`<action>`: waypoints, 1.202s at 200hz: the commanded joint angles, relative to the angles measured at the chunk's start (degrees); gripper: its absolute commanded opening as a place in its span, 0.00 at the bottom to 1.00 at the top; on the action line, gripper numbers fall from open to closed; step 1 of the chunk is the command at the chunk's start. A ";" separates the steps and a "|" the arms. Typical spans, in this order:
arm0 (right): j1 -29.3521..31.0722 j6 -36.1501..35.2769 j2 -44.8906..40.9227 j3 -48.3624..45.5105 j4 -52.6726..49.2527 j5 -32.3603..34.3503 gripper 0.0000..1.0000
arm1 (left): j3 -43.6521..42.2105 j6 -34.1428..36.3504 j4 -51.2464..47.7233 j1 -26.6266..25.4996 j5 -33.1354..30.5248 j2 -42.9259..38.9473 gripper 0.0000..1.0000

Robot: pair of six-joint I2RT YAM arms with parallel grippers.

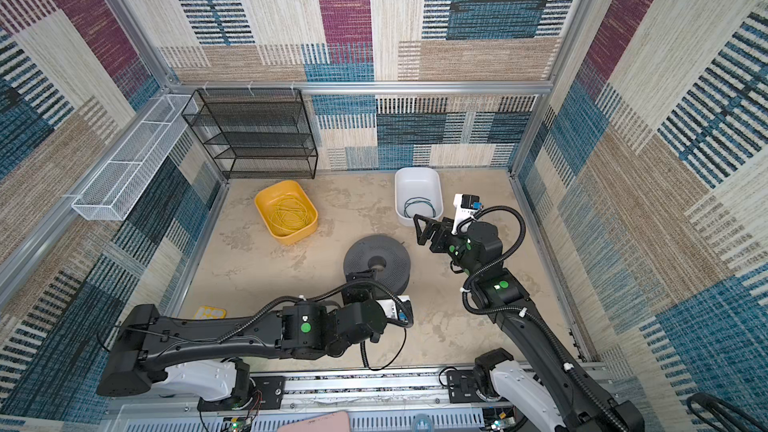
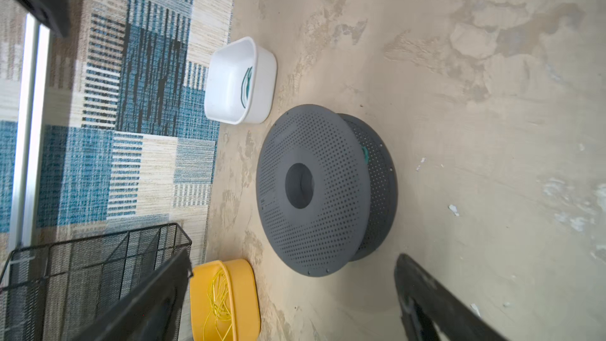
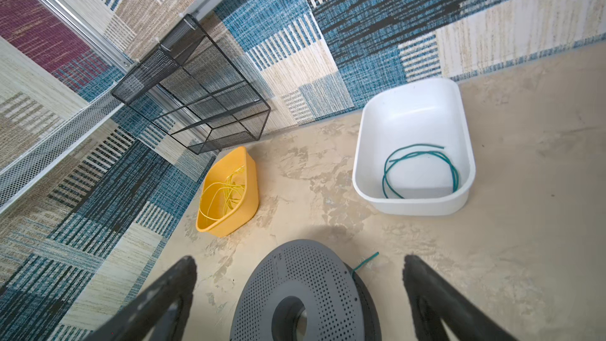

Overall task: Wrap the cables
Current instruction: 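Open the left gripper and lift it away from the spool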

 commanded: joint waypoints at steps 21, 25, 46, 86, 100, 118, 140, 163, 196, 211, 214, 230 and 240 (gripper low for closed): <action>0.04 -3.56 0.00 6.04 -0.12 -0.09 1.00 | 3.19 -6.59 -5.10 -0.52 -3.53 -2.98 0.99; 0.10 -2.50 -0.42 6.07 0.26 -0.11 0.99 | 3.19 -6.61 -4.45 -0.49 -4.28 -3.08 0.99; 0.07 6.81 -2.14 3.90 1.88 8.34 0.99 | 1.62 -5.89 0.59 0.13 -4.77 -4.52 0.99; 0.03 -9.38 -3.58 -3.80 15.93 11.46 1.00 | -3.60 -6.19 9.01 9.37 5.71 -11.23 0.99; 0.03 -14.58 -3.29 -7.21 23.10 10.68 0.99 | -8.68 -9.55 15.20 15.77 11.11 -15.31 0.99; 0.03 -17.97 -1.16 -10.38 30.26 11.60 0.99 | -16.19 -15.58 24.83 25.66 15.12 -21.02 0.99; 0.02 -24.98 3.49 -11.84 35.11 12.71 0.99 | -20.87 -19.90 27.54 36.56 13.99 -23.04 0.99; -0.30 -32.88 7.81 -14.53 41.75 15.06 0.99 | -25.39 -24.42 31.73 46.67 12.83 -22.37 0.99; -3.94 -36.27 10.97 -20.23 50.76 16.17 0.99 | -36.18 -24.71 45.46 58.63 17.08 -22.40 0.99; -6.69 -36.32 12.94 -24.35 56.15 15.20 0.99 | -42.87 -23.11 58.25 62.79 17.72 -20.70 0.99; -7.12 -36.34 13.58 -25.06 57.32 15.16 0.99 | -43.95 -23.19 59.79 63.73 17.86 -19.97 0.99; -9.33 -37.07 17.69 -28.01 61.84 14.32 0.99 | -46.51 -23.89 67.29 68.37 20.99 -15.42 0.99; -10.28 -37.12 20.48 -29.83 65.70 13.80 1.00 | -46.59 -23.61 68.45 70.61 24.12 -12.10 0.99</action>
